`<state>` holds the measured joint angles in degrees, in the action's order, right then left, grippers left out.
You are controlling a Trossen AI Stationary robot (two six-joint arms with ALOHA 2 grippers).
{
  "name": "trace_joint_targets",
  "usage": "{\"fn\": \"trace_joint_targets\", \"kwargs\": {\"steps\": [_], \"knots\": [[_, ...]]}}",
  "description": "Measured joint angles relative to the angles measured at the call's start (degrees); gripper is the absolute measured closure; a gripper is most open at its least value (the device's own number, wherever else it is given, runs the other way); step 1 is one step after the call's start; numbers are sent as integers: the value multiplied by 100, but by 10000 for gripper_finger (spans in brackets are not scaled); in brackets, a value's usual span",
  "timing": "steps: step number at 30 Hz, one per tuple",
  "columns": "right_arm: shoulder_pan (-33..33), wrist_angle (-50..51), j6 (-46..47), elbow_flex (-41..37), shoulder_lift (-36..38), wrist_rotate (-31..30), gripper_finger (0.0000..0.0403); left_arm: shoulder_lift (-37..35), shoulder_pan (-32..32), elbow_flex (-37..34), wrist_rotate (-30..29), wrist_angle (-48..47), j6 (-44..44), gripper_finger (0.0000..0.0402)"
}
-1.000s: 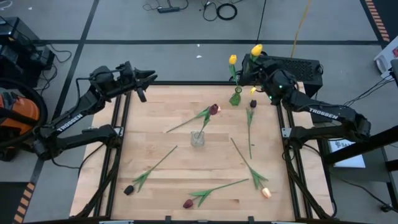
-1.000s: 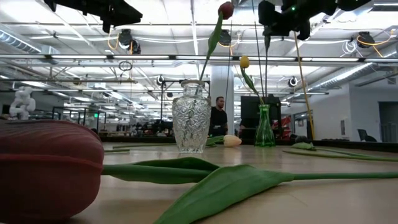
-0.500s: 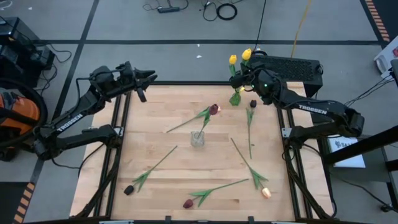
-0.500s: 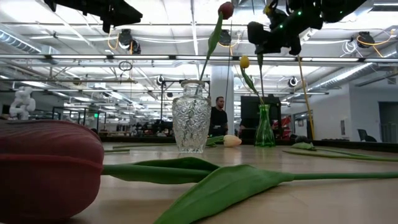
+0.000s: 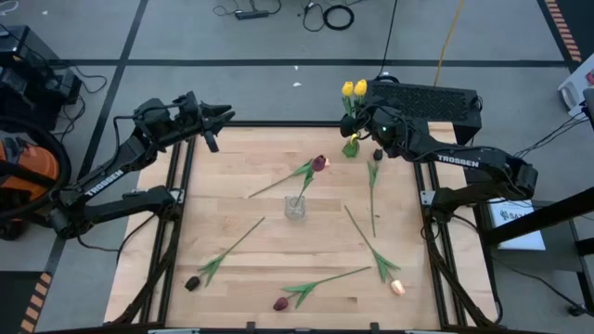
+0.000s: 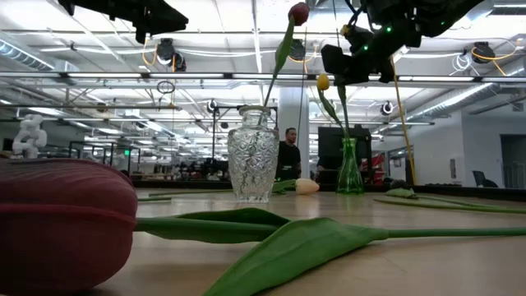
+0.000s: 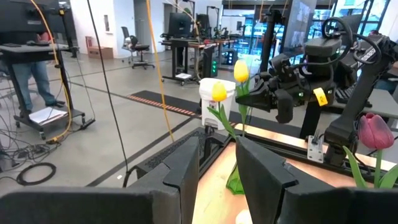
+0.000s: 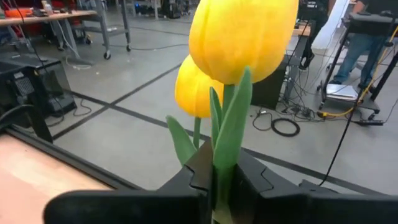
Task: Sort flowers into vase by color
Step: Put the yellow tulip into the green vase, then put the bottom black tulip into the transparent vase
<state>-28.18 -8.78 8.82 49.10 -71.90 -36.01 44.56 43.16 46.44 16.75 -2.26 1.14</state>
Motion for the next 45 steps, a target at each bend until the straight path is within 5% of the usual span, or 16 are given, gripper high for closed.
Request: {"fn": "trace_joint_targets", "kwargs": {"steps": [10,22,31,36,40,45], "knots": [[2,2,13,0,2,-2,351,0,0,2,0,0,0,288],[2,52,14,0,82,3,275,0,-1,2,0,2,7,288],[14,663,-117,0,1016,4,247,0,-4,2,-66,2,9,288],[17,1790,693,0,1670,87,250,0,-7,2,-85,2,104,288],[16,3047,1850,0,2128,878,255,0,-36,3,-170,-29,483,288],[28,4367,3207,0,2352,2116,266,8,-556,4,-952,-418,750,288]]}}
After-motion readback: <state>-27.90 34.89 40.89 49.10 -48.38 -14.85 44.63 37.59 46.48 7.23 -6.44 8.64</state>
